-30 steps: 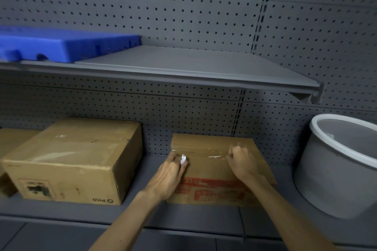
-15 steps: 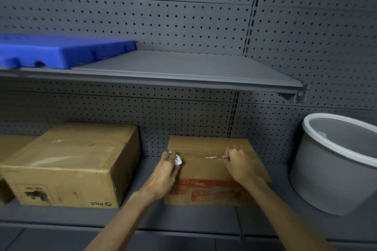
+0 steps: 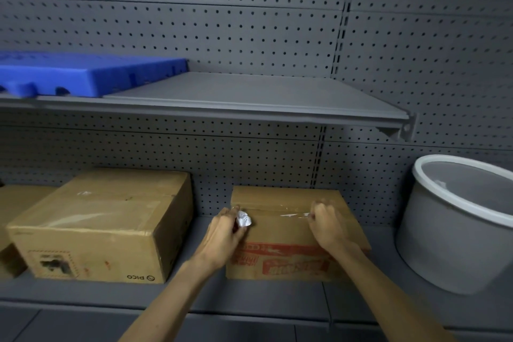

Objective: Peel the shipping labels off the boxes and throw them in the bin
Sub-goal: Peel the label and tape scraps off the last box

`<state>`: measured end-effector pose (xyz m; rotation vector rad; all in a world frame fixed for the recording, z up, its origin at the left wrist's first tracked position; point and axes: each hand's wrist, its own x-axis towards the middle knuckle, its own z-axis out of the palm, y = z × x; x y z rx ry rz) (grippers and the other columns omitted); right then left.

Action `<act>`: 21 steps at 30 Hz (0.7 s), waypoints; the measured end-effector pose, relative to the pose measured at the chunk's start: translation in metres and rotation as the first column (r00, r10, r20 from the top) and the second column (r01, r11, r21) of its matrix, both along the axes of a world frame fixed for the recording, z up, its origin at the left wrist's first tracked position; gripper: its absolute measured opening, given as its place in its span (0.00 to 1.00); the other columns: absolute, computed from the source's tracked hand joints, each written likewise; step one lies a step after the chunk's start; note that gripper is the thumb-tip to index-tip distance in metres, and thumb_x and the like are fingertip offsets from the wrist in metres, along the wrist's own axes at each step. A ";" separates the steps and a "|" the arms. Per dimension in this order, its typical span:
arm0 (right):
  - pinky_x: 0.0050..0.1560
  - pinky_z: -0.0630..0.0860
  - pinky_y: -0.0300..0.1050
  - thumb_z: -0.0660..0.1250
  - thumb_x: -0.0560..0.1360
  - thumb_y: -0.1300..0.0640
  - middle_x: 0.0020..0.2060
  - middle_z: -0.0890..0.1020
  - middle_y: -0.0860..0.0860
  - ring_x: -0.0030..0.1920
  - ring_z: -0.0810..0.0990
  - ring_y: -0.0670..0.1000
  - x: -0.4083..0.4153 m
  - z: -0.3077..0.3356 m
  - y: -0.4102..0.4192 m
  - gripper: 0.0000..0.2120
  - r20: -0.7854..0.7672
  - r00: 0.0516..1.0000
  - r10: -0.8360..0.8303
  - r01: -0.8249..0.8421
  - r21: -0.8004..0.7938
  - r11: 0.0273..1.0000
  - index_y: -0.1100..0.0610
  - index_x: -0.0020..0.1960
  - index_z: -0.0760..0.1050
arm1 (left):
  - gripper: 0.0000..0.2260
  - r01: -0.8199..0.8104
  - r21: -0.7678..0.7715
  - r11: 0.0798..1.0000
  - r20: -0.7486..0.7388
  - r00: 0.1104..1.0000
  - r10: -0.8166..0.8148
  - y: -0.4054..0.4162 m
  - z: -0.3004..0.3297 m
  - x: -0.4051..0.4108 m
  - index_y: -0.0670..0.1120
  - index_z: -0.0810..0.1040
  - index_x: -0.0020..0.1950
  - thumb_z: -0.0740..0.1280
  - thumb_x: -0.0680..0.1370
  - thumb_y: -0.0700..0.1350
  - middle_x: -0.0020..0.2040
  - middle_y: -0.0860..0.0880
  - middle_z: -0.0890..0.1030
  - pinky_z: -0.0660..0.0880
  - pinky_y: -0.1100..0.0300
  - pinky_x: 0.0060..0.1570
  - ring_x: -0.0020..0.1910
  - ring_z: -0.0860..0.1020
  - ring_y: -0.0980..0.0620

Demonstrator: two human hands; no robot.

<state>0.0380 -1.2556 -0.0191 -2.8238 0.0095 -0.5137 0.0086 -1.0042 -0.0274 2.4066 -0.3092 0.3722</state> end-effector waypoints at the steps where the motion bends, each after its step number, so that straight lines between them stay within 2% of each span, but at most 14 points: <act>1: 0.47 0.74 0.43 0.64 0.78 0.59 0.50 0.79 0.54 0.56 0.75 0.54 0.001 -0.003 0.010 0.04 0.011 0.999 0.046 -0.046 0.008 0.999 0.59 0.47 0.76 | 0.19 0.001 -0.002 1.000 -0.003 1.000 -0.001 -0.001 0.001 -0.001 0.43 0.72 0.68 0.66 0.79 0.46 0.55 0.49 0.75 0.70 0.63 0.53 0.55 0.76 0.50; 3: 0.55 0.75 0.47 0.63 0.78 0.60 0.52 0.78 0.53 0.59 0.73 0.54 0.001 -0.007 0.032 0.04 0.021 0.987 0.157 -0.158 0.019 0.987 0.59 0.47 0.76 | 0.19 -0.005 -0.002 1.000 -0.008 1.000 0.005 -0.001 0.002 -0.001 0.42 0.72 0.68 0.66 0.79 0.45 0.55 0.47 0.76 0.72 0.59 0.53 0.55 0.76 0.49; 4: 0.56 0.74 0.48 0.63 0.78 0.60 0.53 0.77 0.52 0.58 0.73 0.53 0.001 -0.009 0.040 0.03 0.022 0.981 0.193 -0.194 0.019 0.981 0.59 0.47 0.75 | 0.18 -0.008 -0.003 1.000 -0.009 1.000 0.008 -0.002 0.002 -0.001 0.42 0.73 0.67 0.67 0.79 0.45 0.56 0.46 0.77 0.73 0.57 0.54 0.55 0.77 0.48; 9: 0.51 0.76 0.45 0.64 0.77 0.60 0.47 0.77 0.51 0.53 0.74 0.52 0.001 -0.006 0.014 0.07 0.008 0.987 0.161 -0.161 0.017 0.987 0.55 0.41 0.71 | 0.17 -0.014 -0.011 1.000 -0.033 0.999 0.014 -0.001 0.006 -0.002 0.41 0.73 0.66 0.67 0.77 0.43 0.58 0.44 0.78 0.75 0.54 0.55 0.56 0.78 0.48; 13: 0.47 0.77 0.46 0.64 0.78 0.59 0.46 0.77 0.52 0.52 0.76 0.53 0.003 -0.001 -0.014 0.05 -0.030 0.998 0.054 -0.053 0.015 0.998 0.58 0.44 0.75 | 0.14 -0.001 -0.046 0.999 -0.034 0.999 0.000 -0.003 0.014 -0.009 0.42 0.75 0.60 0.68 0.75 0.40 0.48 0.47 0.81 0.76 0.55 0.45 0.44 0.80 0.52; 15: 0.48 0.76 0.46 0.64 0.78 0.59 0.48 0.78 0.53 0.54 0.75 0.54 0.002 -0.001 -0.004 0.05 -0.031 0.998 0.046 -0.046 0.007 0.999 0.59 0.45 0.75 | 0.17 0.016 -0.074 0.997 -0.057 0.998 -0.020 -0.003 0.016 -0.009 0.47 0.69 0.62 0.68 0.74 0.40 0.42 0.50 0.80 0.74 0.59 0.37 0.40 0.79 0.53; 17: 0.53 0.75 0.47 0.64 0.78 0.59 0.52 0.78 0.54 0.59 0.73 0.55 0.001 -0.004 0.015 0.04 -0.016 0.995 0.097 -0.096 0.013 0.995 0.59 0.48 0.76 | 0.19 0.031 -0.103 0.994 -0.077 0.996 -0.039 -0.002 0.015 -0.007 0.52 0.64 0.59 0.68 0.74 0.41 0.38 0.52 0.77 0.70 0.62 0.32 0.35 0.77 0.53; 19: 0.58 0.74 0.49 0.64 0.78 0.59 0.56 0.76 0.54 0.60 0.72 0.55 0.000 -0.007 0.037 0.06 0.002 0.984 0.180 -0.180 0.010 0.984 0.60 0.52 0.76 | 0.12 0.019 -0.076 0.997 -0.081 0.996 -0.025 -0.002 0.012 -0.005 0.54 0.69 0.53 0.69 0.74 0.44 0.36 0.53 0.78 0.73 0.60 0.32 0.35 0.77 0.54; 21: 0.59 0.73 0.51 0.63 0.77 0.58 0.55 0.76 0.53 0.59 0.72 0.54 -0.002 -0.007 0.047 0.06 0.005 0.975 0.222 -0.222 -0.012 0.975 0.59 0.51 0.75 | 0.07 0.008 -0.054 0.999 -0.067 0.998 -0.012 -0.004 0.006 -0.005 0.55 0.74 0.50 0.69 0.75 0.48 0.40 0.55 0.80 0.78 0.56 0.39 0.39 0.78 0.57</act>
